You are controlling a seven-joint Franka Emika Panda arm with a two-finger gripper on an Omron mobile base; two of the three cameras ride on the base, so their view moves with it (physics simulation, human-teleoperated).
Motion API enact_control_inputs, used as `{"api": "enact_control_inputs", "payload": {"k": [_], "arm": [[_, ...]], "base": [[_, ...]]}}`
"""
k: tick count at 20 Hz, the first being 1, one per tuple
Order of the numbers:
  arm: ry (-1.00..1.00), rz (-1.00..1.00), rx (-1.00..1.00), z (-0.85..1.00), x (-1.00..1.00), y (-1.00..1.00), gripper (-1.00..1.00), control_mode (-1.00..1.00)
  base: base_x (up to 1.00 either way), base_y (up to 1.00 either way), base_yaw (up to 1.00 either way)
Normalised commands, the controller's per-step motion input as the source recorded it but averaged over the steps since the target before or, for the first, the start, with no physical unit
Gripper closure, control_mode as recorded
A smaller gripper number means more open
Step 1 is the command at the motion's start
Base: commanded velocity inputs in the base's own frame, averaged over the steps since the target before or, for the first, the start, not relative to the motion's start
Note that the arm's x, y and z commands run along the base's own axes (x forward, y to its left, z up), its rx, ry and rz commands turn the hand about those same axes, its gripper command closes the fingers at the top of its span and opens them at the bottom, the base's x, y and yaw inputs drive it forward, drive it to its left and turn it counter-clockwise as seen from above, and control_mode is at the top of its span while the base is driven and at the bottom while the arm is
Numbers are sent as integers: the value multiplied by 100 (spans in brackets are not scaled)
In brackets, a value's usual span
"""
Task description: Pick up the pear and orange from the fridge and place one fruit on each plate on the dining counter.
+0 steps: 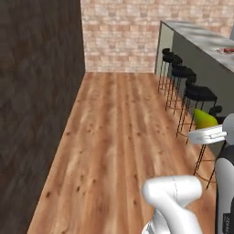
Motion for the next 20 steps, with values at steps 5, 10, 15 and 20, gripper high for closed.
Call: {"api": "enact_control_inputs", "payload": {"k": [5, 10, 15, 20], "arm": [[0, 0, 0, 0, 0, 0, 100, 100], [0, 0, 0, 0, 0, 0, 100, 100], [0, 0, 0, 0, 0, 0, 100, 100], [0, 0, 0, 0, 0, 0, 100, 100]], "base": [[89, 34, -47], [93, 50, -48], [96, 55, -47], [96, 55, -47]]}}
